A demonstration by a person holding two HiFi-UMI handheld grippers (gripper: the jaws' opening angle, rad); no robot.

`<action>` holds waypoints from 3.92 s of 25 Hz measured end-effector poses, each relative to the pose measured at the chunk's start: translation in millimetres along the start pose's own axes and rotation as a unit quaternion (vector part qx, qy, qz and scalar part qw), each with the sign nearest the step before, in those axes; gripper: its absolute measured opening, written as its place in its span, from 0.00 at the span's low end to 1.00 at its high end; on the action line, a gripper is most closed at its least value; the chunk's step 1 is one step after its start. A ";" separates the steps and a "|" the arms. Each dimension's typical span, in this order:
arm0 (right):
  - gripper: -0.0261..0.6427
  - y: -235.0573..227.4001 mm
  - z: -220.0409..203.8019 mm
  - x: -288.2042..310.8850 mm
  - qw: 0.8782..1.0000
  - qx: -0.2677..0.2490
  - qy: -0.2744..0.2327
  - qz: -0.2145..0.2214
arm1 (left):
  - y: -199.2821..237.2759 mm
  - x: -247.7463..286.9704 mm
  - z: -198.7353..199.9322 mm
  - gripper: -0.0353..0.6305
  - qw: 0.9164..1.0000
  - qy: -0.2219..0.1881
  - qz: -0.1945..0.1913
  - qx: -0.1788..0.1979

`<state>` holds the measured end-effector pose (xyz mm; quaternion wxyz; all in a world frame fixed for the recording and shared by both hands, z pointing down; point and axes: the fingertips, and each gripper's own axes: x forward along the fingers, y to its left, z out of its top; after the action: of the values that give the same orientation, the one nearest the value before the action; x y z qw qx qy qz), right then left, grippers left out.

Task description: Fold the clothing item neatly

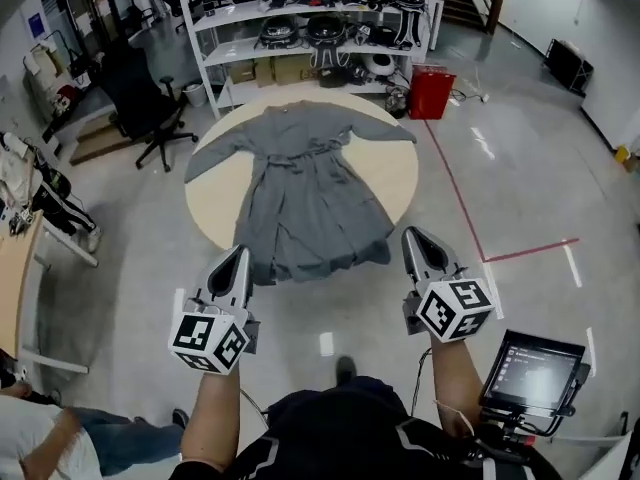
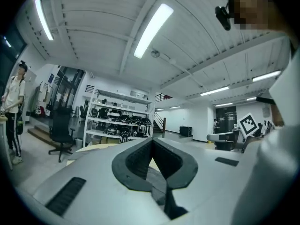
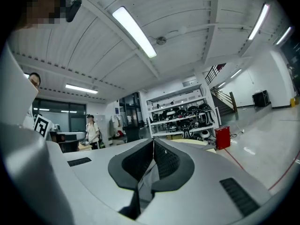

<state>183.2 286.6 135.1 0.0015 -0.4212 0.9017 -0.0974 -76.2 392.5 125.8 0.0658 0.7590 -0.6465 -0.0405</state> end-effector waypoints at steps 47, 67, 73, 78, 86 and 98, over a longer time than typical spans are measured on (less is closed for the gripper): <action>0.29 -525.9 -254.1 533.9 0.857 0.225 0.277 -0.372 | 76.4 652.3 -274.4 0.09 0.941 0.315 -0.123 -0.035; 0.06 -541.5 -231.4 477.9 0.834 0.386 0.086 -0.384 | 99.4 614.2 -253.5 0.09 0.949 0.293 -0.095 -0.074; 0.05 -543.8 -220.8 463.7 0.831 0.415 0.032 -0.370 | 109.2 612.0 -227.1 0.09 0.959 0.259 -0.078 -0.084; 0.05 -541.8 -208.9 464.2 0.833 0.428 -0.001 -0.351 | 135.4 599.0 -211.4 0.09 0.964 0.241 -0.048 -0.097; 0.05 -514.7 -178.2 487.0 0.869 0.380 0.008 -0.318 | 196.3 557.0 -171.6 0.09 0.974 0.184 0.003 -0.128; 0.05 -246.8 -122.4 727.5 0.974 0.197 0.084 -0.073 | 416.6 372.5 -144.3 0.09 0.967 0.072 0.164 -0.180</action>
<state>-109.0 -399.4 356.6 0.0010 -0.4676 0.8286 -0.3080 -401.8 -33.0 340.6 0.2540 0.6193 -0.7374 -0.0900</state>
